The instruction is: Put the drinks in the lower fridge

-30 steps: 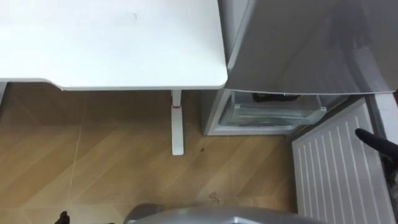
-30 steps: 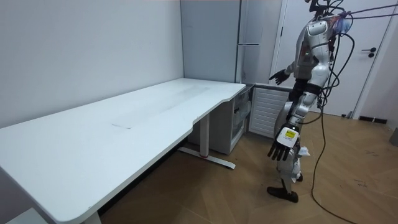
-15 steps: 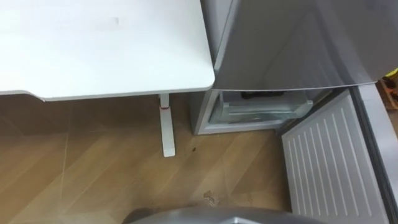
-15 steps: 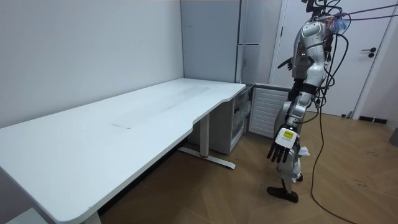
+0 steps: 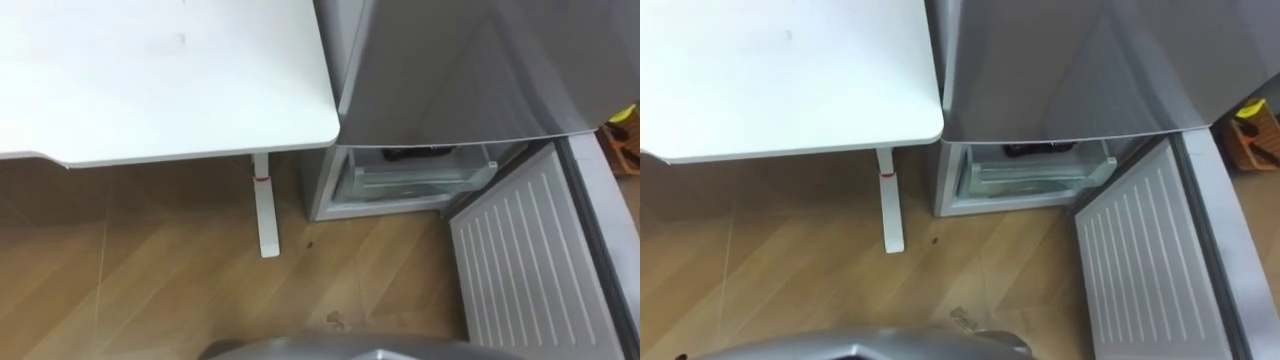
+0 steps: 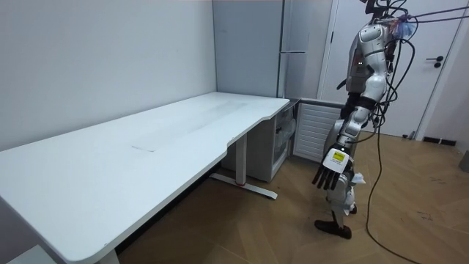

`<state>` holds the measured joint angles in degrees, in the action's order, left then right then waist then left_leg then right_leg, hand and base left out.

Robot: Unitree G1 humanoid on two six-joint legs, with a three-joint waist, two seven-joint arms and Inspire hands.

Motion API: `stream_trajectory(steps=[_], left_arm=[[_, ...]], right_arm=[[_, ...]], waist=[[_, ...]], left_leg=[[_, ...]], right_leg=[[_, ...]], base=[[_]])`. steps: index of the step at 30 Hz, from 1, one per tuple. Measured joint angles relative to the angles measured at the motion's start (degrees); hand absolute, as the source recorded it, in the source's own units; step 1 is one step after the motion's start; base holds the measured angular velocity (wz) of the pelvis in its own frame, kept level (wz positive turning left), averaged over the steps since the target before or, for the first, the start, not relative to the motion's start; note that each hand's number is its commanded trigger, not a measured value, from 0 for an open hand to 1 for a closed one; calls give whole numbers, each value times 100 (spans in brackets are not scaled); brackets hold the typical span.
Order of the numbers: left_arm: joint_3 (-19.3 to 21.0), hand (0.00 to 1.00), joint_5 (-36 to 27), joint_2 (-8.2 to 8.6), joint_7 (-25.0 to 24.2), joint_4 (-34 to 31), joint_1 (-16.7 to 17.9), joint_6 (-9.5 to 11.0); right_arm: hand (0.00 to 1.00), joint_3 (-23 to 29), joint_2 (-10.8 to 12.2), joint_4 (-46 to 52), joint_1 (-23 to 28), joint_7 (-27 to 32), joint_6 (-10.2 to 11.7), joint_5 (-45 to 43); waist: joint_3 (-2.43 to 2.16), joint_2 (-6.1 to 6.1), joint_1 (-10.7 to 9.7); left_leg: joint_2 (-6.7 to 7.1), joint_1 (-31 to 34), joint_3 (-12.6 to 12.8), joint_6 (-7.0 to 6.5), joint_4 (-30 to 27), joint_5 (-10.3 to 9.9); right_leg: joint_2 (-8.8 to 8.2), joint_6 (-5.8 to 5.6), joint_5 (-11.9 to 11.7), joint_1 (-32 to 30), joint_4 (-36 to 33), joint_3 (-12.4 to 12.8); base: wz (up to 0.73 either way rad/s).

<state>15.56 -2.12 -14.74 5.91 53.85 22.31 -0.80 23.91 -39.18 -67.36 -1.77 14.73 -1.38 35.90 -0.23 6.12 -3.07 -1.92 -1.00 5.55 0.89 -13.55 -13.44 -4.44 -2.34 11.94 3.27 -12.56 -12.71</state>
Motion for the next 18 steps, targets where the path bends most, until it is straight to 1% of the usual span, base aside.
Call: stream_trajectory(steps=[1,4,9,12,14,15,16,17,18], left_arm=[[0,0,-4,-22,-7,0,0,1],[6,0,11,-64,-21,40,-7,5],[1,0,53,-66,-47,133,-9,-1],[-62,0,55,-97,-95,119,-75,-14],[-119,0,55,-158,-191,82,-149,-17],[-119,0,55,-169,-204,43,-162,-17],[-119,0,55,-187,-226,-34,-163,-16],[-119,0,55,-193,-236,-74,-163,-17],[-121,0,55,-195,-242,-143,-161,-17]], right_arm=[[0,0,0,0,5,1,0,0],[0,0,1,-19,19,17,0,-13],[0,-2,1,-113,19,82,1,-14],[0,-9,1,-155,8,133,2,-15],[0,-10,2,-169,-12,131,2,-16],[0,-10,2,-169,-27,131,2,-20],[0,-10,1,-169,-38,129,2,-22],[0,-10,1,-170,-45,129,2,-23],[0,-15,2,-170,-45,129,1,-23]], waist=[[2,-33,-10],[7,-83,-22],[6,-95,-28],[2,-137,-6],[-2,-190,2],[11,-207,0],[7,-239,-1],[12,-256,3],[26,-288,2]], left_leg=[[-6,11,-10,9,-2,6],[-41,56,-8,38,-18,25],[-50,80,-32,52,-57,36],[-50,163,-83,51,-132,35],[-52,246,-102,51,-154,35],[-55,275,-107,51,-170,35],[-59,336,-110,51,-187,35],[-61,351,-110,51,-187,35],[-61,358,-108,52,-186,35]], right_leg=[[9,8,-5,-8,-2,1],[53,33,-18,-29,73,22],[76,43,-25,-37,138,21],[88,47,-66,-55,182,11],[92,50,-68,-125,173,5],[94,55,-72,-144,174,3],[97,59,-75,-194,167,3],[97,60,-76,-210,157,4],[98,60,-76,-220,153,1]], base=[[0],[0],[0],[4],[4],[3],[0],[0],[0]])
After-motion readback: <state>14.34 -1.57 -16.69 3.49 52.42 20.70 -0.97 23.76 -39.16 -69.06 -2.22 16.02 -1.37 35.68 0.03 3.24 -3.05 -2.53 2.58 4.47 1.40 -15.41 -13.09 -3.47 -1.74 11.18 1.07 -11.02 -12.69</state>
